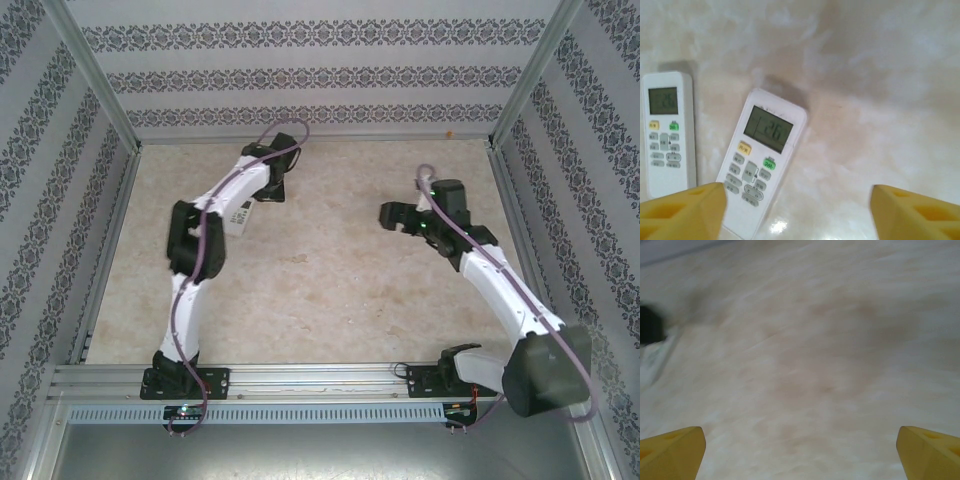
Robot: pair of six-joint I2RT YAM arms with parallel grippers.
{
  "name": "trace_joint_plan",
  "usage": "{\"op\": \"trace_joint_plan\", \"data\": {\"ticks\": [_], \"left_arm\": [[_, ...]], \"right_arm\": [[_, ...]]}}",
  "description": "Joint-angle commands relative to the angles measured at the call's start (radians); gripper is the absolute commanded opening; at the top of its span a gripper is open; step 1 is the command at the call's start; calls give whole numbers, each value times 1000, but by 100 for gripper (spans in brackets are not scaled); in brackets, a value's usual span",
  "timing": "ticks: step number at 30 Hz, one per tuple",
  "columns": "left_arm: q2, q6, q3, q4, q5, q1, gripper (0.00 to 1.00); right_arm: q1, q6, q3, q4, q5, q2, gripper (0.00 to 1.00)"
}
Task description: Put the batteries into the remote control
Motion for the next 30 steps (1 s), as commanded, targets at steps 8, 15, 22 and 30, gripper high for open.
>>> {"op": "trace_joint_plan", "data": {"ticks": [8, 15, 22, 30], "left_arm": [[-909, 173, -1142, 967, -45, 30, 100], [-1126, 217, -1529, 1277, -45, 251, 100], [-929, 401, -1660, 1723, 120, 338, 100], [-627, 481, -1605, 1920, 325, 380, 100]], "right_arm": [[-121, -228, -252, 516, 398, 156, 98], [-109, -332, -396, 968, 218, 283, 98], [-123, -317, -489, 1219, 211, 334, 98], [-140, -311, -472, 1168, 170, 326, 98]]}}
